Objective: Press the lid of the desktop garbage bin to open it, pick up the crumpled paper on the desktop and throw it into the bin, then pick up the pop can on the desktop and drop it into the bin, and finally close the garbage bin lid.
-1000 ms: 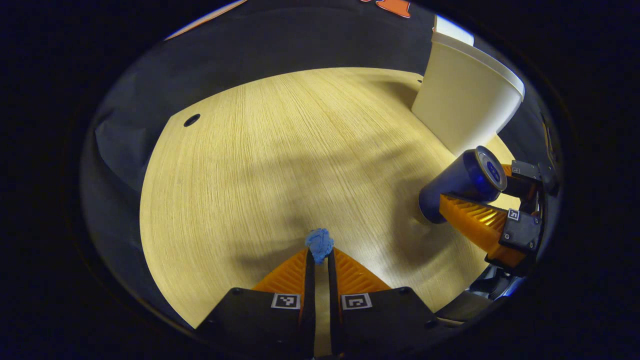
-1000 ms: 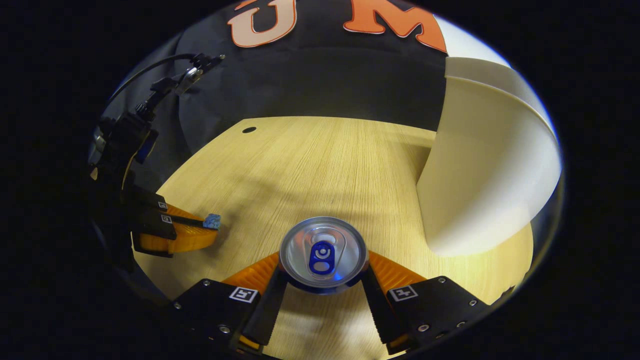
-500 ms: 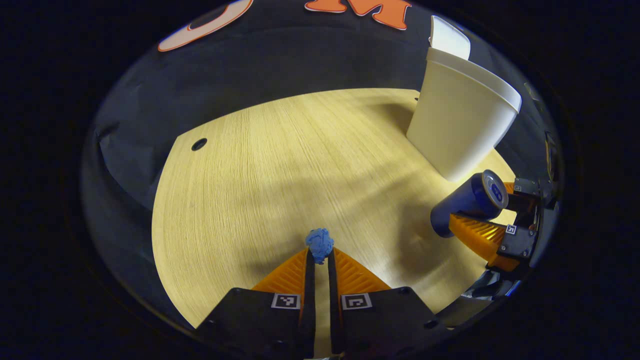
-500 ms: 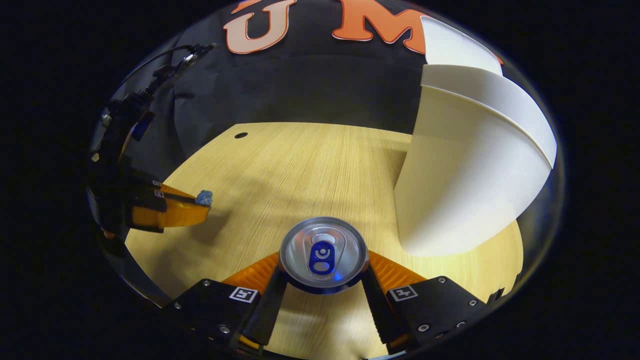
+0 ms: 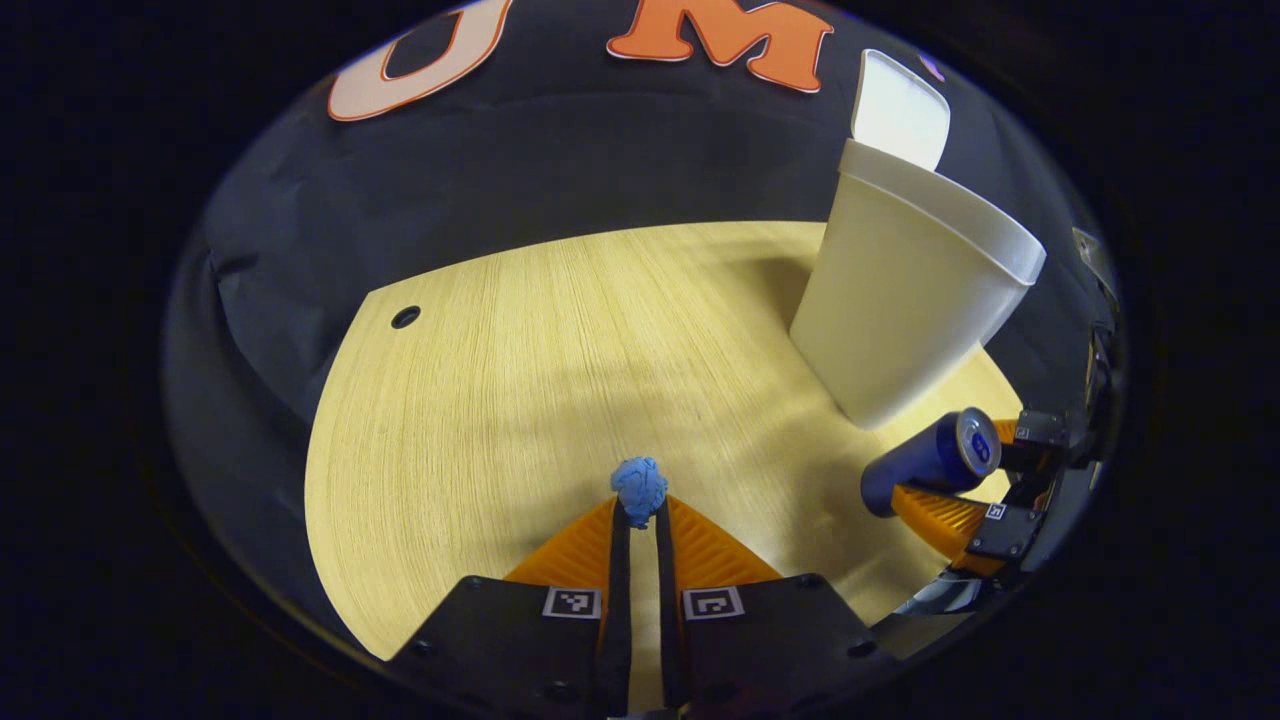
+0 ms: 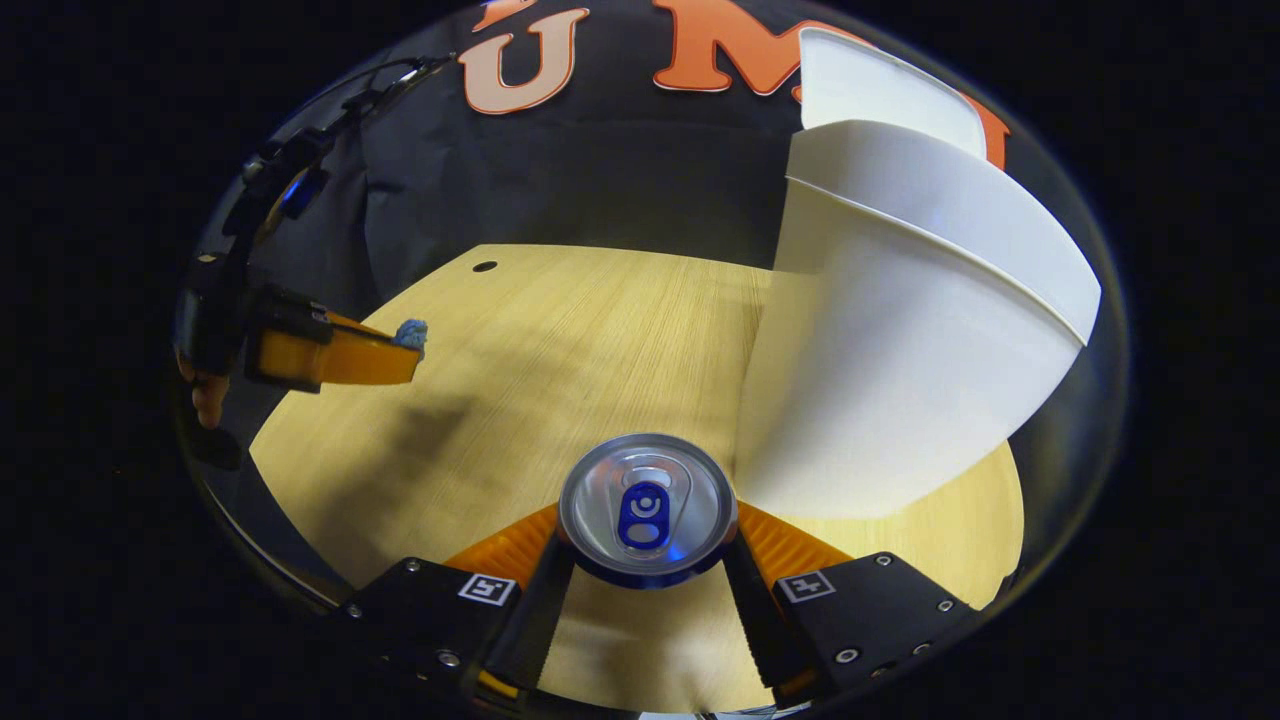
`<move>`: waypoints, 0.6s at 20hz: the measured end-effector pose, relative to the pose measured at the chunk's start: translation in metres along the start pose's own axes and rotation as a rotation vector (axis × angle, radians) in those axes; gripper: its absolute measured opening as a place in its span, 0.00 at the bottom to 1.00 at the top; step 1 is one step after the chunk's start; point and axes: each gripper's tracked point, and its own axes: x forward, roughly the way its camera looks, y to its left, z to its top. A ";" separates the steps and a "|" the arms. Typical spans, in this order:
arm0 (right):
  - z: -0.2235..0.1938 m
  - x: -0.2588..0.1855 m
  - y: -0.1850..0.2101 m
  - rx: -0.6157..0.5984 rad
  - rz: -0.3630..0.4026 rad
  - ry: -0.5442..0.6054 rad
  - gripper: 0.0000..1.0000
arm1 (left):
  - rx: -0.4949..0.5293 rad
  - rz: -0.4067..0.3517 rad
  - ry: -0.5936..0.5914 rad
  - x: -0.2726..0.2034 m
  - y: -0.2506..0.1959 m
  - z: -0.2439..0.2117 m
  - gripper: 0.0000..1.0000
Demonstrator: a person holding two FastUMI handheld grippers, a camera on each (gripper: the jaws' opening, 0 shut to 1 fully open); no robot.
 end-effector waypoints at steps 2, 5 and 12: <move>-0.002 -0.006 -0.010 -0.004 0.011 -0.013 0.80 | -0.010 0.010 -0.024 -0.018 0.009 0.002 0.16; -0.008 -0.013 -0.025 -0.010 0.022 -0.016 0.80 | -0.028 -0.003 -0.056 -0.029 -0.002 0.015 0.16; -0.021 -0.033 -0.069 0.013 0.016 -0.029 0.80 | 0.009 -0.011 -0.160 -0.046 -0.043 0.063 0.16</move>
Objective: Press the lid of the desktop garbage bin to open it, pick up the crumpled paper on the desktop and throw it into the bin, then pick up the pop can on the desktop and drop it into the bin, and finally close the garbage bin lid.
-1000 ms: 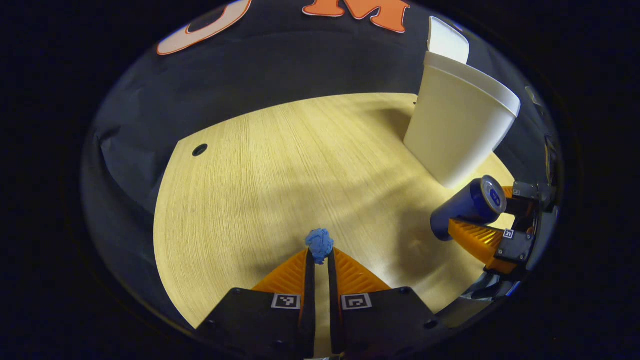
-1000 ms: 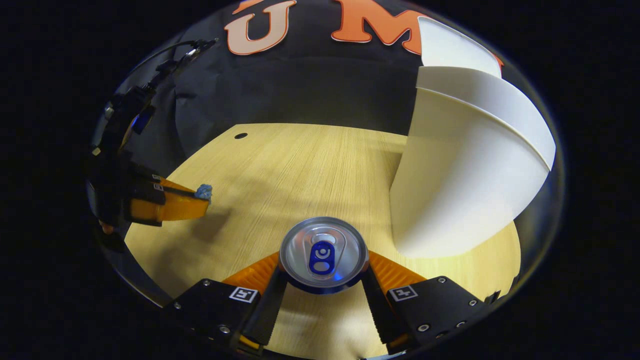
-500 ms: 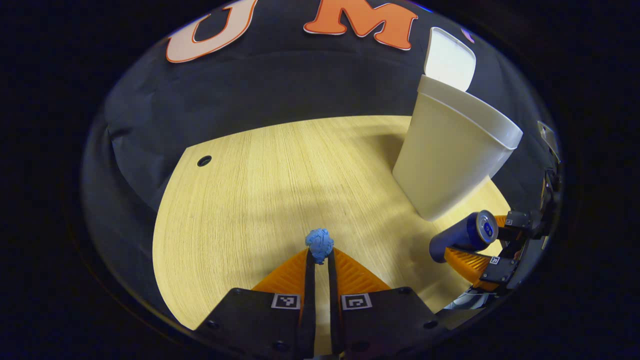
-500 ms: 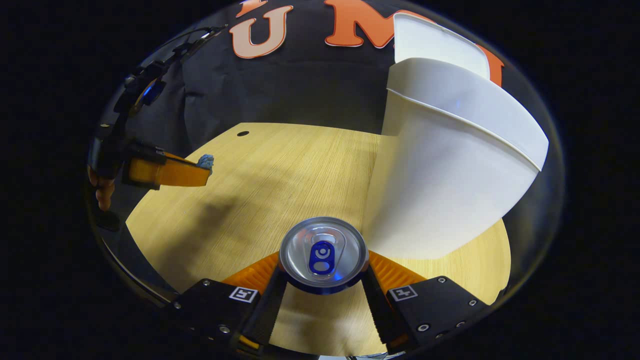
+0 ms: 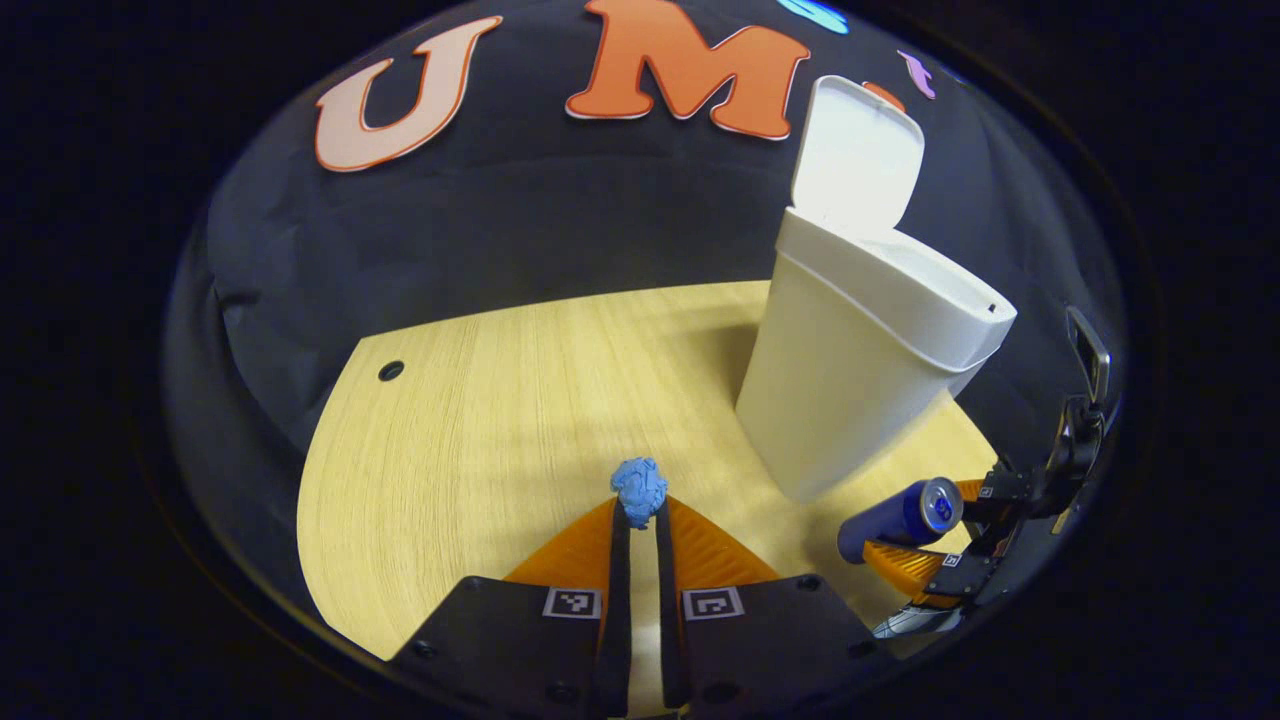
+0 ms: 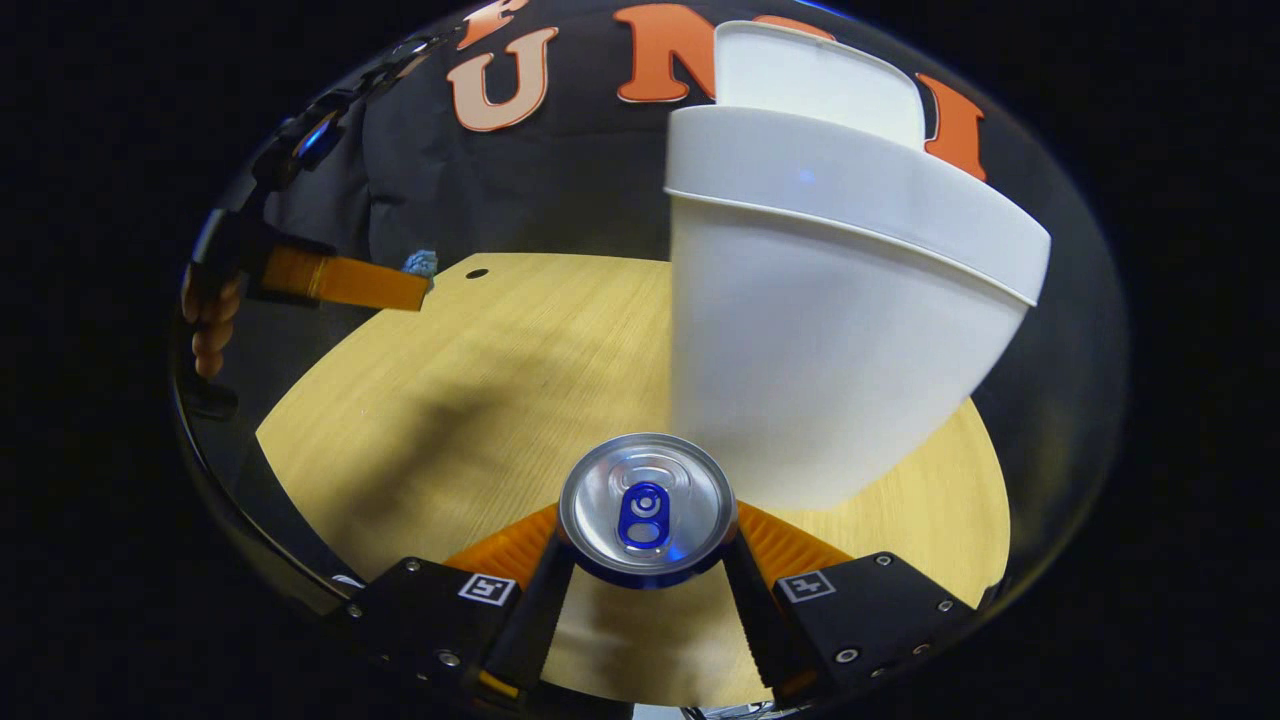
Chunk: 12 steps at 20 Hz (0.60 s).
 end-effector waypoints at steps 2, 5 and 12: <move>-0.002 -0.002 -0.015 0.004 -0.009 0.000 0.80 | 0.021 -0.012 -0.030 0.000 -0.016 0.019 0.16; -0.004 -0.005 -0.035 0.015 -0.023 -0.005 0.80 | 0.027 -0.052 -0.081 -0.006 -0.044 0.055 0.16; -0.015 -0.016 -0.072 0.010 -0.025 0.000 0.80 | 0.032 -0.104 -0.245 -0.017 -0.094 0.113 0.16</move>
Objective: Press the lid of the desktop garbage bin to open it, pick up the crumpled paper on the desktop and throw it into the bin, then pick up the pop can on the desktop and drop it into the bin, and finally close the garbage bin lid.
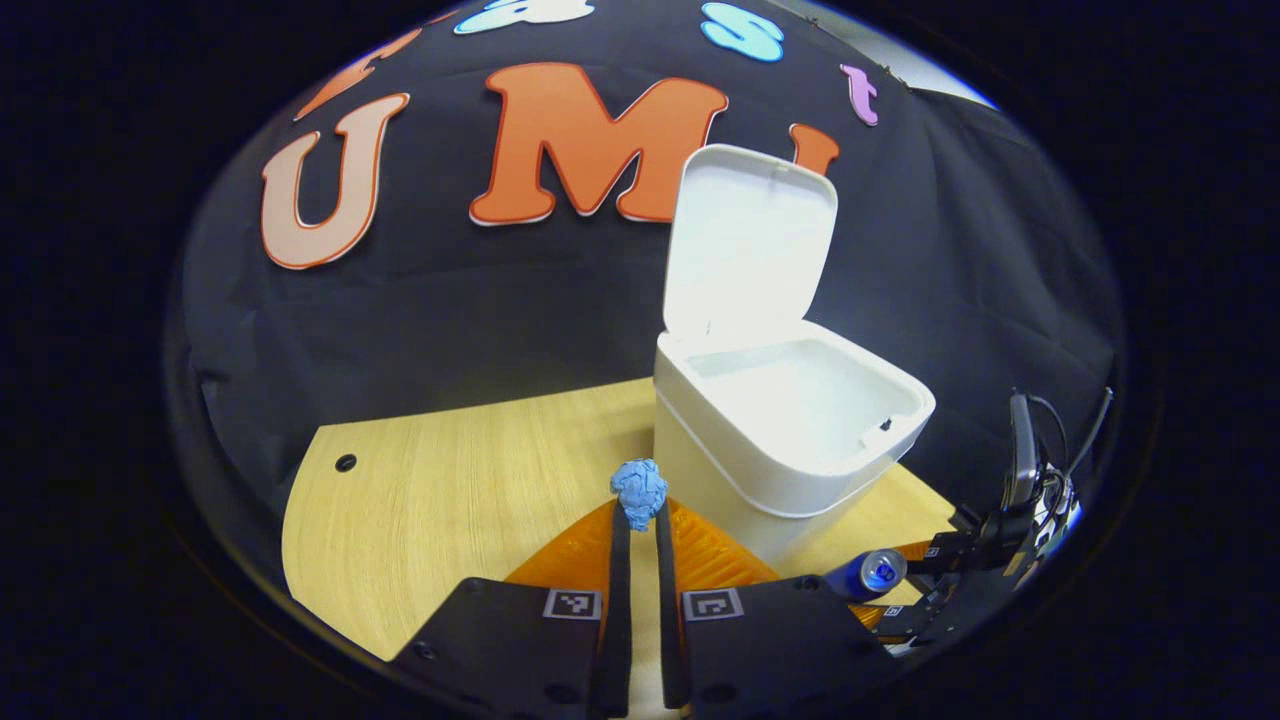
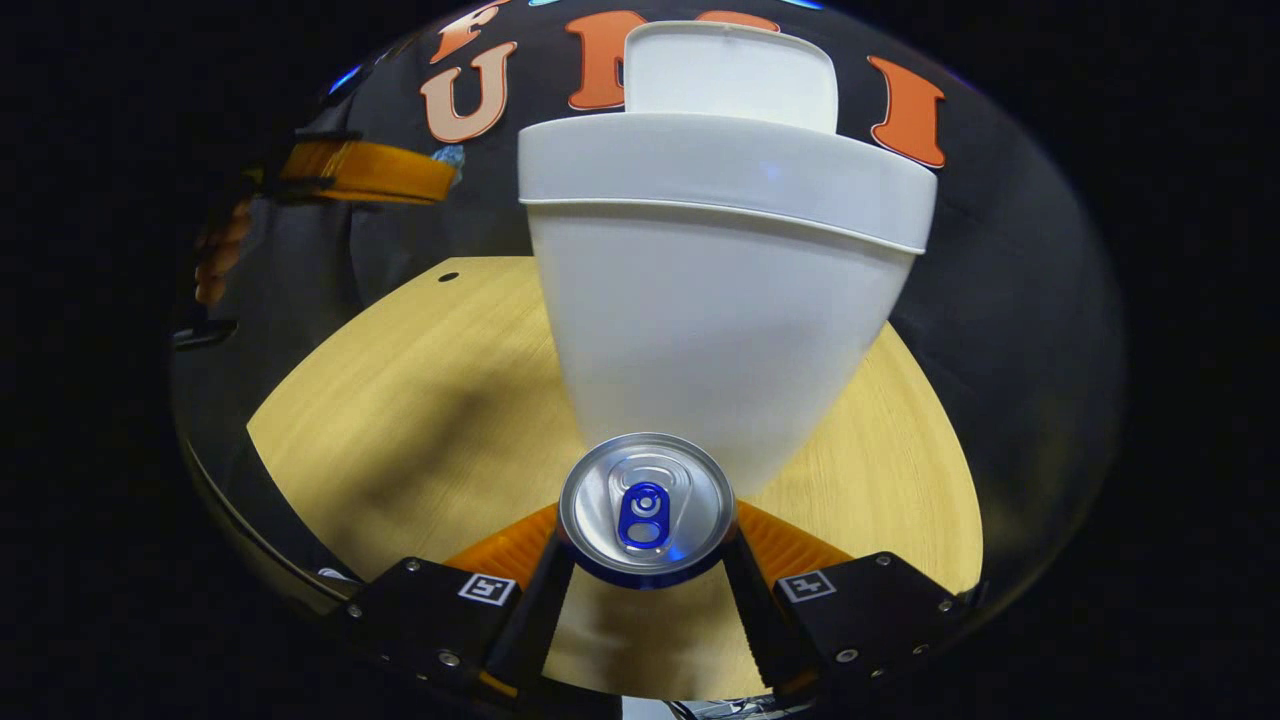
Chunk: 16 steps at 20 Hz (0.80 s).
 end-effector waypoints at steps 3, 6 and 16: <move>0.003 -0.005 -0.018 -0.007 -0.012 -0.011 0.75 | 0.000 -0.028 -0.057 0.001 -0.018 0.023 0.14; 0.007 -0.011 -0.031 0.007 -0.021 -0.028 0.75 | -0.005 -0.091 -0.089 0.002 -0.042 0.039 0.16; 0.008 -0.017 -0.048 0.049 -0.055 -0.046 0.80 | 0.016 -0.165 -0.042 0.022 -0.076 0.038 0.16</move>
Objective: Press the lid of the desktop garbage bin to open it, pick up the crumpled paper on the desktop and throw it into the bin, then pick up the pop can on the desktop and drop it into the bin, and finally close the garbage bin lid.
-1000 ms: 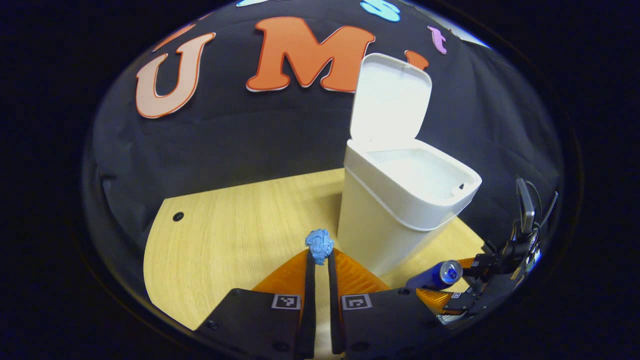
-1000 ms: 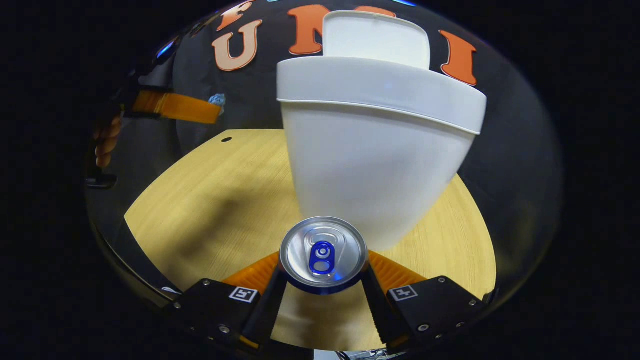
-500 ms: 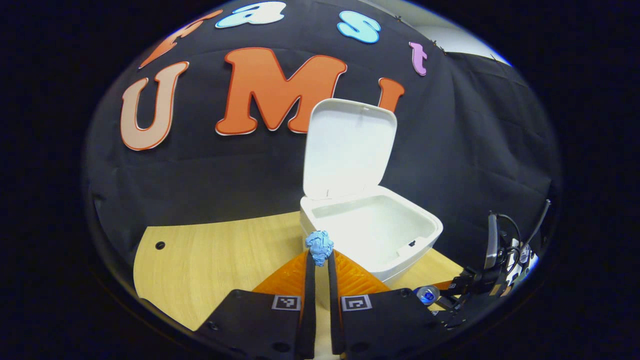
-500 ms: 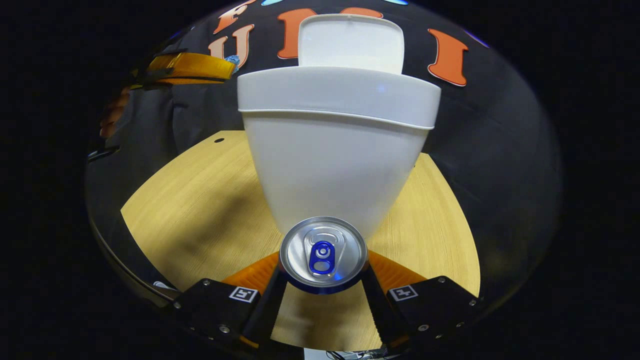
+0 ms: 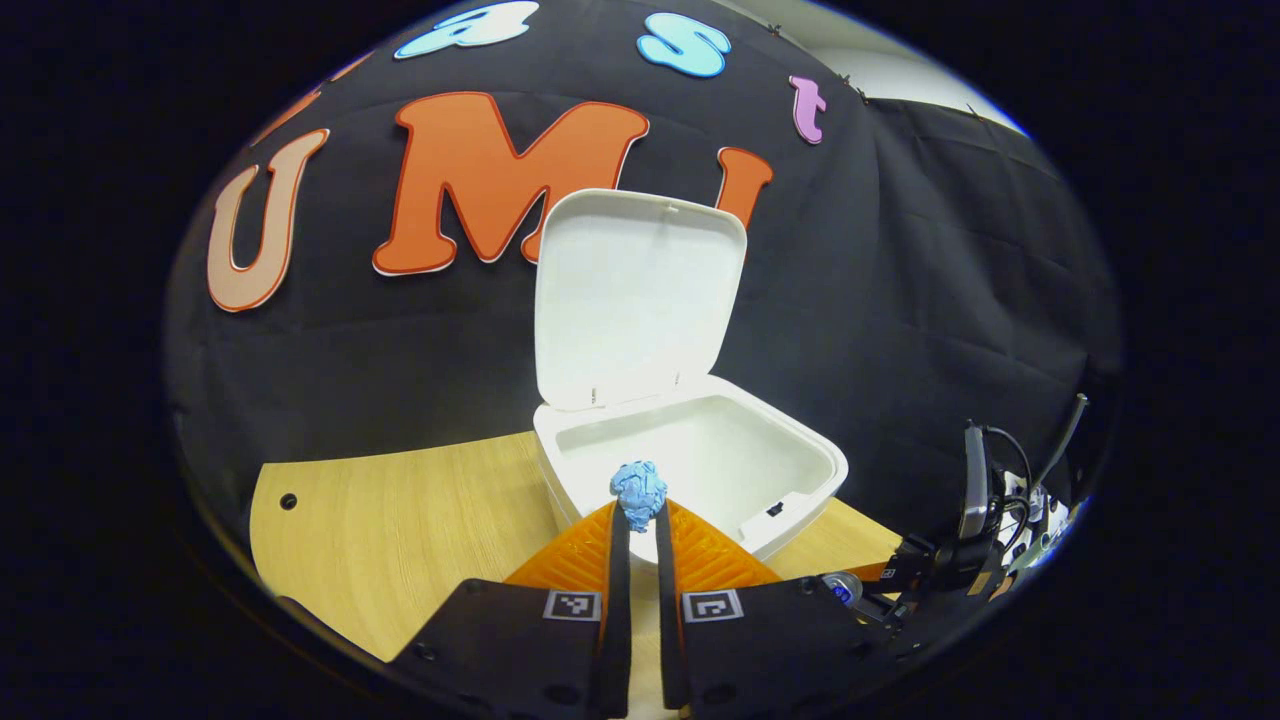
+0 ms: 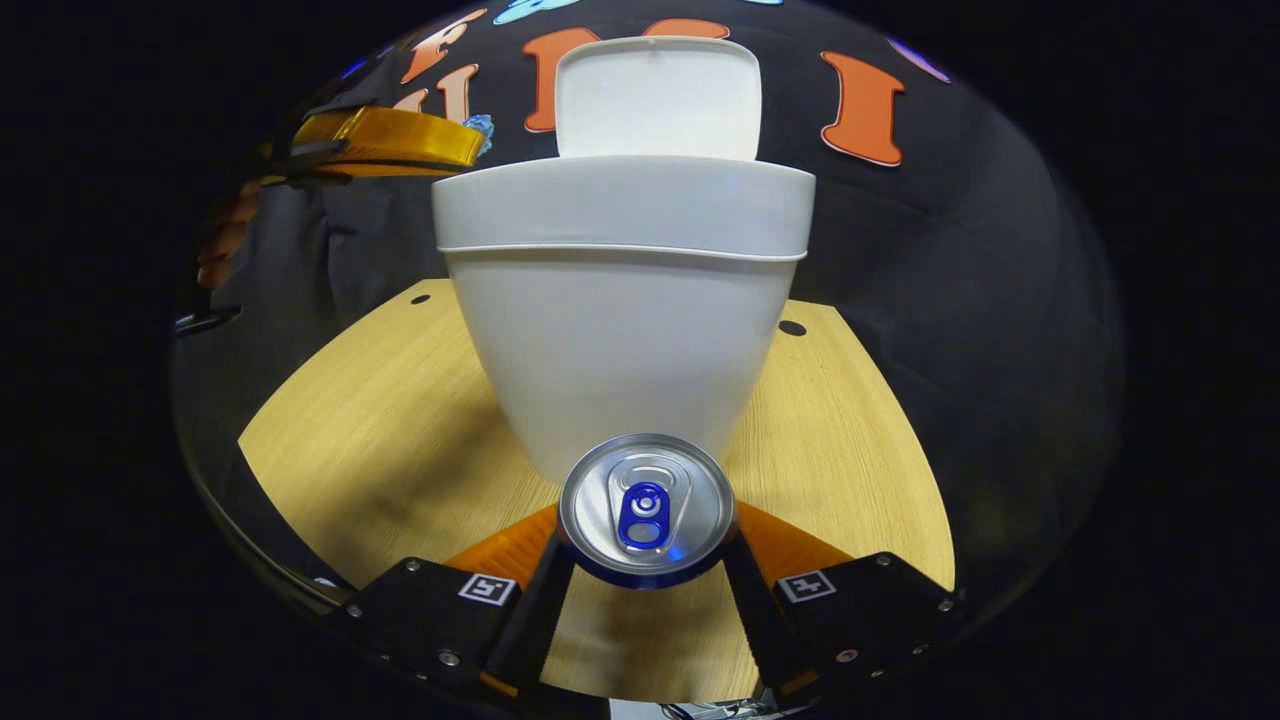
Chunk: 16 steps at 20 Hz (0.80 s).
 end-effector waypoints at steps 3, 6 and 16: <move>0.010 -0.003 -0.007 -0.001 -0.017 -0.020 0.80 | 0.012 -0.007 0.020 0.002 -0.003 -0.004 0.16; 0.024 -0.012 -0.018 -0.012 -0.040 -0.047 0.80 | 0.028 -0.024 0.029 0.001 -0.008 -0.004 0.20; 0.081 -0.059 -0.066 -0.086 -0.098 -0.152 0.80 | 0.069 -0.035 0.010 -0.008 -0.016 -0.004 0.47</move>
